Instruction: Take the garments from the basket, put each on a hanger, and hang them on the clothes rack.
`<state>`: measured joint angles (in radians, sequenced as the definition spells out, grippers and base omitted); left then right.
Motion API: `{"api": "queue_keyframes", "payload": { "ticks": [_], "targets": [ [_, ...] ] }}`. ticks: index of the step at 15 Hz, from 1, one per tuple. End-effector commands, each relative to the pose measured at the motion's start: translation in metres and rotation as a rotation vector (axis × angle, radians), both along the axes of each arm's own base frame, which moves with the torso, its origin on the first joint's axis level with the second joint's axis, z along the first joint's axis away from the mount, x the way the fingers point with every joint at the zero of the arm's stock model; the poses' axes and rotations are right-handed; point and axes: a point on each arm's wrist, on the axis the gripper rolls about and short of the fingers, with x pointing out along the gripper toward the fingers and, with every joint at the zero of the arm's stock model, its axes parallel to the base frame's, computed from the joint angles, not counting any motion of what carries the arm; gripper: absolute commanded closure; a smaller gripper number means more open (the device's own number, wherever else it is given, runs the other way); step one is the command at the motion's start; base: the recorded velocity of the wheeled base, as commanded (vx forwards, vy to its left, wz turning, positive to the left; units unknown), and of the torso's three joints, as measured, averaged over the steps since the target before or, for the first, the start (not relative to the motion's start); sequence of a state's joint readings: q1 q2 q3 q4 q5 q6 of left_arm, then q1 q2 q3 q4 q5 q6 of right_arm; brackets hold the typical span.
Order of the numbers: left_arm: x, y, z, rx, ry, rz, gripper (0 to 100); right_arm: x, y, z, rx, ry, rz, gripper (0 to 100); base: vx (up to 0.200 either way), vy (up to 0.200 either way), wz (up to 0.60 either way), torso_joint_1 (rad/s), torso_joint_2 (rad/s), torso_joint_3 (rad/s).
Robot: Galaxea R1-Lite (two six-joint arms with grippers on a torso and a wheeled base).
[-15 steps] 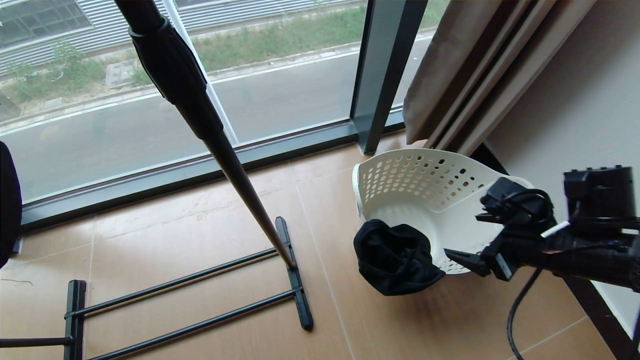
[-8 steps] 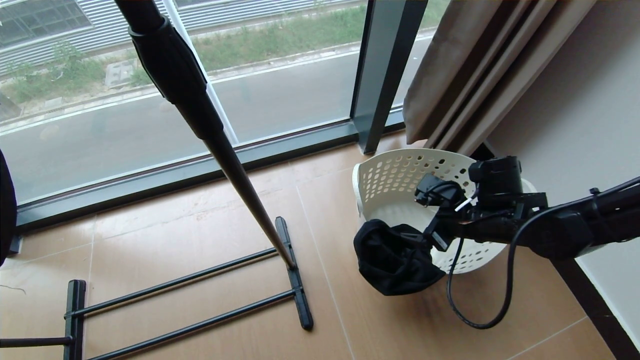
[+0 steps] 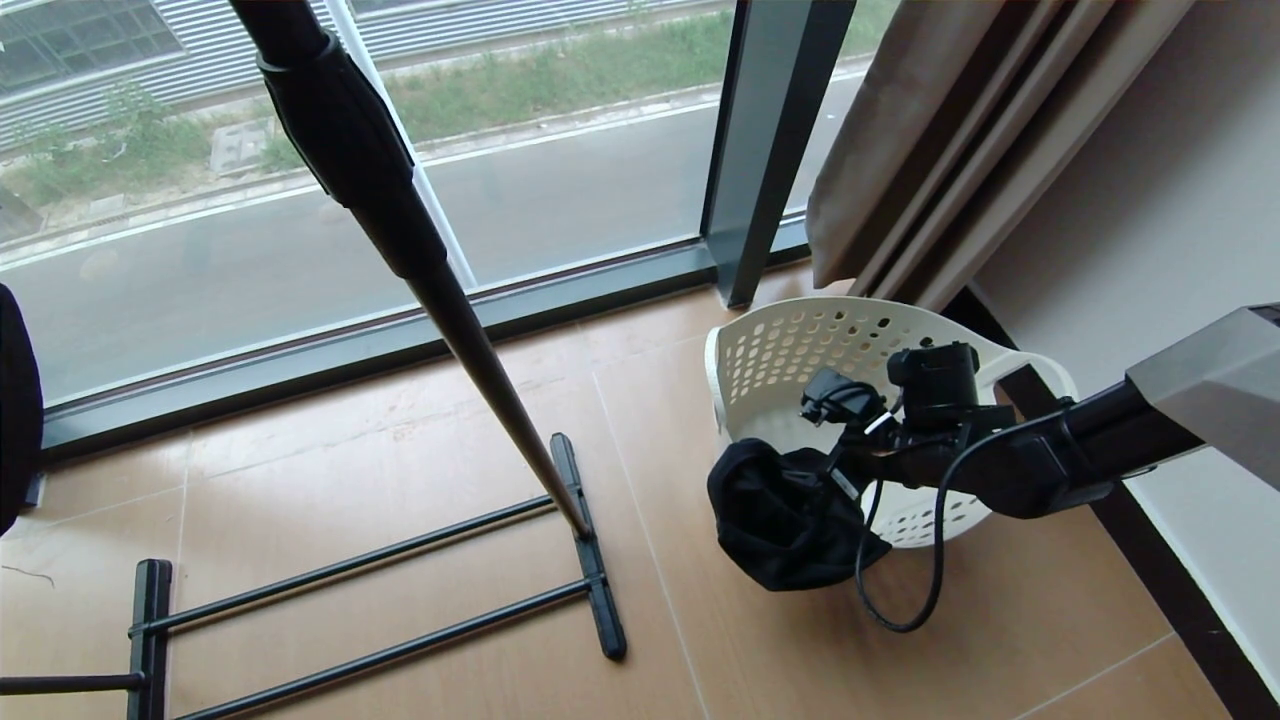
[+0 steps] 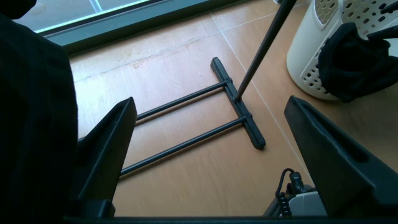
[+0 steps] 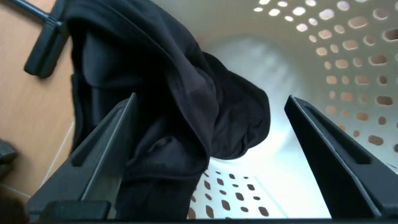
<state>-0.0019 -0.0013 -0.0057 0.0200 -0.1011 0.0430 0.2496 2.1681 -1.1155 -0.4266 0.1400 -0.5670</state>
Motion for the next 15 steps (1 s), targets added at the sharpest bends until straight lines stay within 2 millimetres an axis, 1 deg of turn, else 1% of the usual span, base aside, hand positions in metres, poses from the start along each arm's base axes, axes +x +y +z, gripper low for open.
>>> {"api": "queue_keyframes", "payload": {
  "ticks": [1, 4, 12, 15],
  "targets": [
    [0.000, 0.000, 0.000, 0.000, 0.001, -0.001, 0, 0.006, -0.003, -0.011, -0.006, 0.021, -0.012, 0, 0.000, 0.000, 0.00, 0.000, 0.00, 0.000],
    [0.000, 0.000, 0.000, 0.000, 0.001, 0.000, 0, 0.009, -0.003, -0.013, -0.005, 0.019, -0.012, 0, 0.000, 0.000, 0.00, 0.000, 0.00, 0.000],
    [0.000, 0.000, 0.000, 0.000, 0.001, -0.001, 0, 0.024, 0.000, -0.030, 0.026, 0.045, -0.046, 0, 0.000, 0.000, 0.00, 0.000, 0.00, 0.000],
    [0.000, 0.000, 0.000, 0.000, 0.001, -0.001, 0, 0.027, 0.001, -0.029, 0.047, 0.046, -0.061, 0, 0.000, 0.000, 0.00, 0.000, 0.00, 0.000]
  ]
}}
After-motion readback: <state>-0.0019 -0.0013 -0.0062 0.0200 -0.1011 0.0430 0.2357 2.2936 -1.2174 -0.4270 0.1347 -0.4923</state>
